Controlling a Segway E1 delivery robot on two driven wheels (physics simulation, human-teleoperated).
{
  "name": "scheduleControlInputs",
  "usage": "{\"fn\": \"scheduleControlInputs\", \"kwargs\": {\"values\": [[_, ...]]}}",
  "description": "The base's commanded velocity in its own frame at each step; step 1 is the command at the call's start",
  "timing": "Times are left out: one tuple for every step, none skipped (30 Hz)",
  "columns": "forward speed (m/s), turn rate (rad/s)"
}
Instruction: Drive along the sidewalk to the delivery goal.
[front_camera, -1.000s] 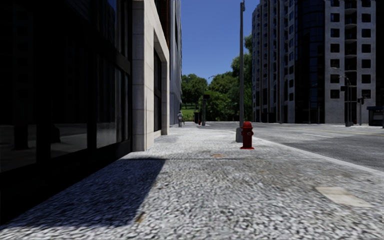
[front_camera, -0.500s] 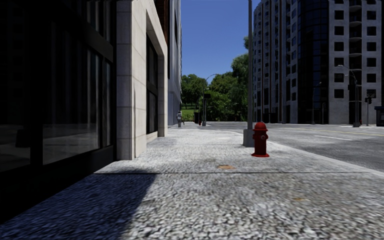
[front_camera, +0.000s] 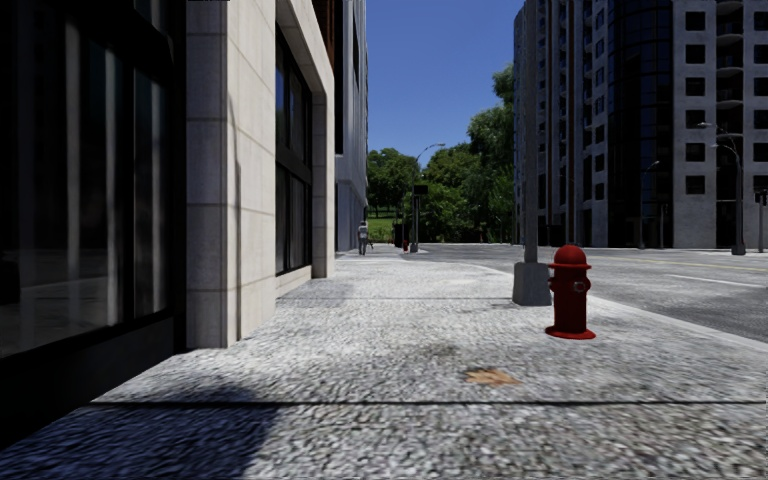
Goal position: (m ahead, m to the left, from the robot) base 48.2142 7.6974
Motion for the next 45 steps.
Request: {"fn": "scheduleControlInputs", "kwargs": {"values": [[2.00, 0.00], [2.00, 0.00], [2.00, 0.00], [2.00, 0.00], [2.00, 0.00], [2.00, 0.00], [2.00, 0.00], [2.00, 0.00], [2.00, 0.00], [2.00, 0.00], [2.00, 0.00], [2.00, 0.00], [2.00, 0.00], [2.00, 0.00], [2.00, 0.09], [2.00, 0.15], [2.00, 0.16], [2.00, 0.12], [2.00, 0.02], [2.00, 0.02], [2.00, 0.00], [2.00, 0.00], [2.00, 0.00], [2.00, 0.00], [2.00, 0.00], [2.00, 0.00], [2.00, 0.00], [2.00, 0.00], [2.00, 0.04], [2.00, 0.08], [2.00, 0.10], [2.00, 0.11], [2.00, 0.10], [2.00, 0.10], [2.00, 0.02], [2.00, 0.00], [2.00, 0.00], [2.00, 0.00], [2.00, 0.00], [2.00, 0.00], [2.00, 0.00], [2.00, 0.00], [2.00, 0.00], [2.00, 0.00], [2.00, 0.07]]}}
